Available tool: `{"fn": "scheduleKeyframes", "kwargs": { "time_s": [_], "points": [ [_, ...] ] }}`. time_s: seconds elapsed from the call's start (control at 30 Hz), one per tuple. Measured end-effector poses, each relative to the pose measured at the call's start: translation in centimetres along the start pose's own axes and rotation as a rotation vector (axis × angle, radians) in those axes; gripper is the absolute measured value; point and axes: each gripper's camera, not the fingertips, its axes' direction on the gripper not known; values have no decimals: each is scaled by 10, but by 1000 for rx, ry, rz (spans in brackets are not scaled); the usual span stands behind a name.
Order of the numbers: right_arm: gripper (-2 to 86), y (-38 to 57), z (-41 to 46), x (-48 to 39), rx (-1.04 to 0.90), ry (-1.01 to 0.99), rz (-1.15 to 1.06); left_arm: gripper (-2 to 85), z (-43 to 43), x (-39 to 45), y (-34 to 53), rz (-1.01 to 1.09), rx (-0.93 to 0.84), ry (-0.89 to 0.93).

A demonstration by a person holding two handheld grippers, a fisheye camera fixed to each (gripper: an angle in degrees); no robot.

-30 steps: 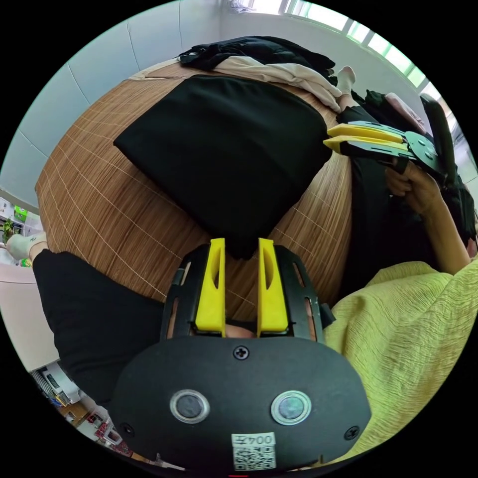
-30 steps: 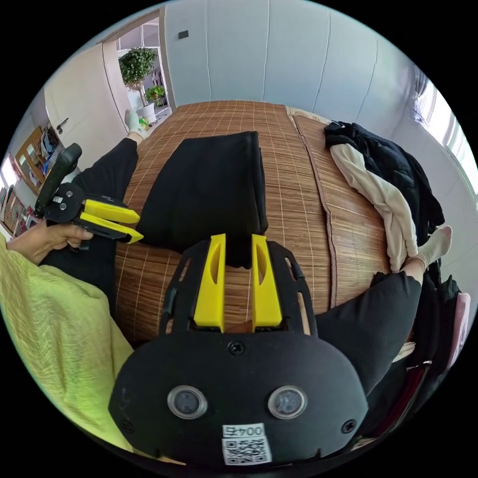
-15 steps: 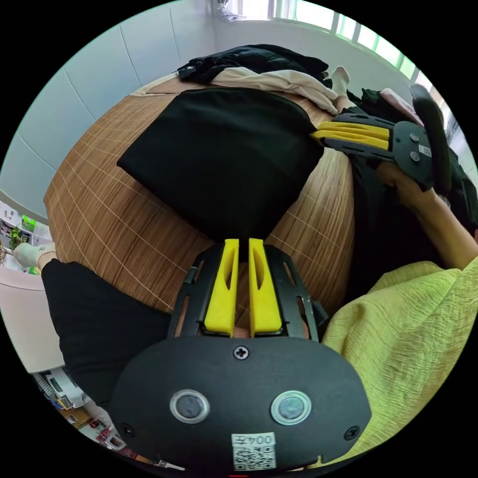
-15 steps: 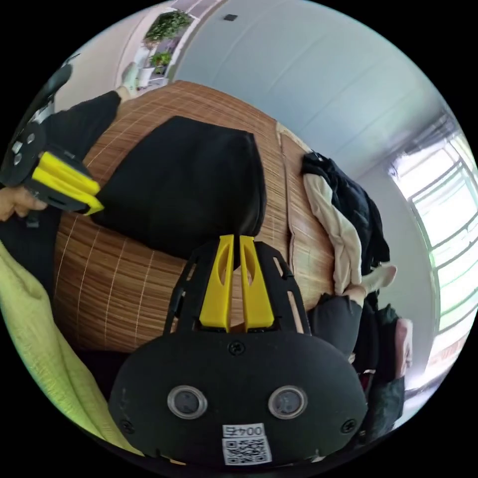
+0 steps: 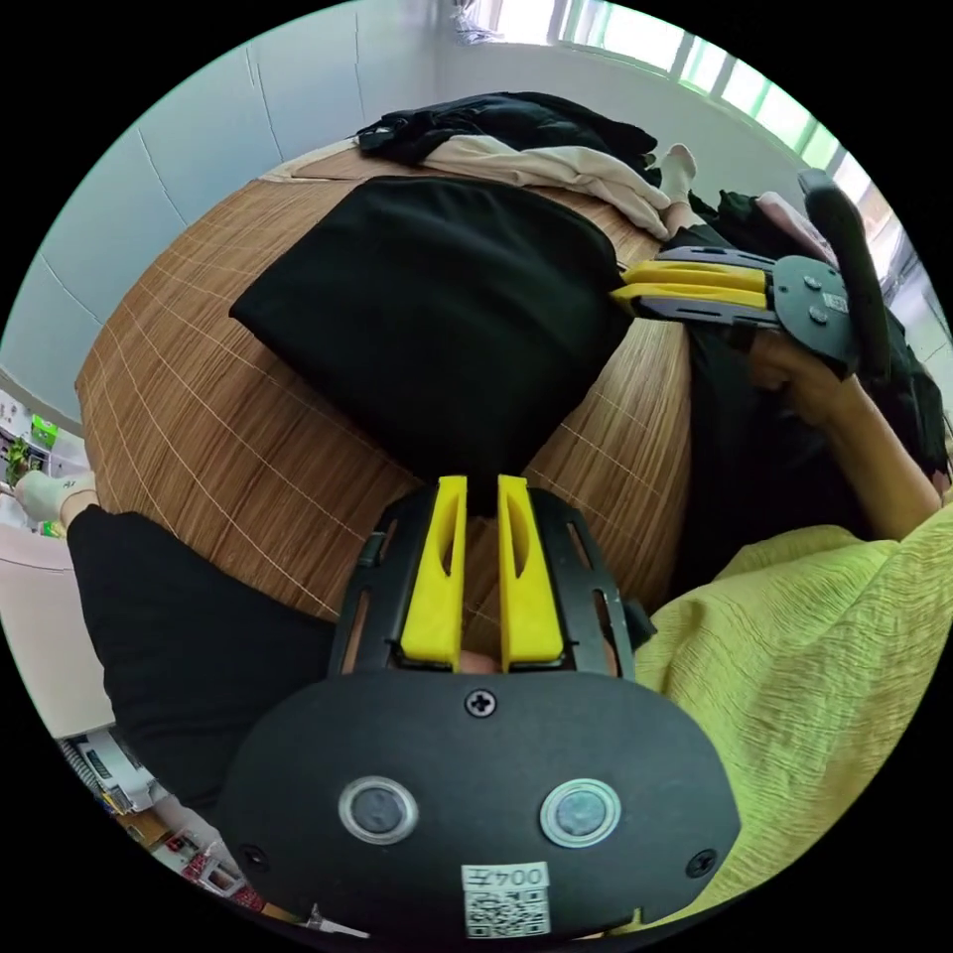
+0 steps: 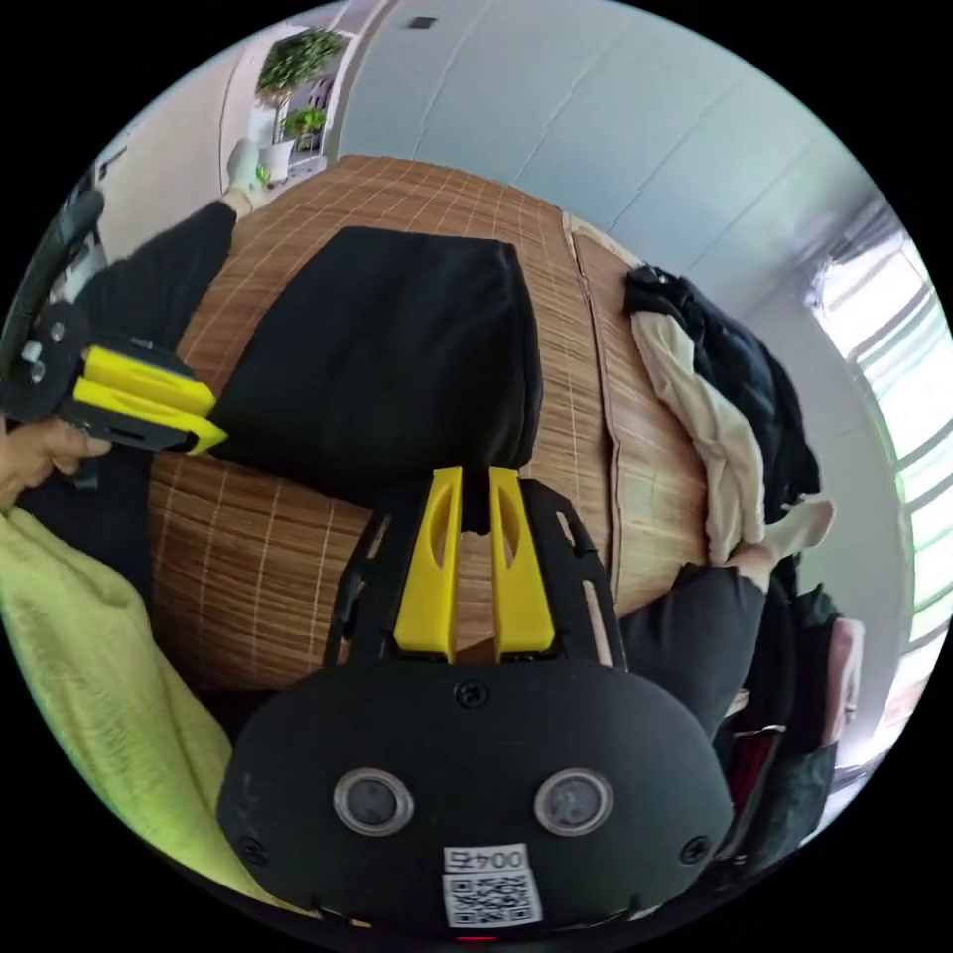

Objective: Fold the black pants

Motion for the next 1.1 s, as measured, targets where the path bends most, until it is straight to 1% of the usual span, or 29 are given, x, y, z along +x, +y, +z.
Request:
{"fn": "scheduleKeyframes", "kwargs": {
  "time_s": [0.07,0.1,0.2,0.27,0.33,0.43,0.63,0.7,0.77,0.8,0.87,0.9,0.93,0.97,1.0,1.07,1.1],
  "points": [
    [82,9,-3,35,9,-118,88,73,-12,-8,3,-3,7,-6],
    [85,12,-5,45,19,-145,114,78,-21,-13,5,-4,18,-28],
    [98,22,-7,93,113,-305,235,85,-34,-34,5,-52,43,-38],
    [106,21,8,122,160,-439,288,89,-32,-54,-1,-111,48,7],
    [114,14,28,135,142,-497,288,92,-28,-78,-8,-185,71,78],
    [122,2,59,143,84,-548,258,101,-22,-118,-20,-305,96,219],
    [116,-5,88,147,71,-563,221,102,-6,-155,-23,-402,85,362],
    [104,-6,97,147,67,-567,219,94,4,-161,-27,-423,83,430],
    [70,-9,101,143,79,-544,185,76,11,-165,-31,-439,99,478],
    [61,-10,100,142,91,-540,166,61,11,-164,-34,-419,125,470],
    [50,-13,93,132,129,-479,93,48,4,-158,-39,-389,147,385],
    [49,-13,90,130,141,-457,73,44,-2,-152,-41,-363,148,287],
    [47,-13,84,127,162,-393,51,43,-6,-149,-41,-346,151,242],
    [47,-12,83,132,160,-336,67,42,-13,-146,-42,-310,164,194],
    [47,-12,85,137,149,-339,89,41,-15,-145,-44,-282,171,166],
    [49,-10,115,151,77,-406,206,42,-3,-141,-51,-236,132,108],
    [49,-11,125,149,54,-415,207,44,9,-138,-56,-217,104,84]
  ]
}}
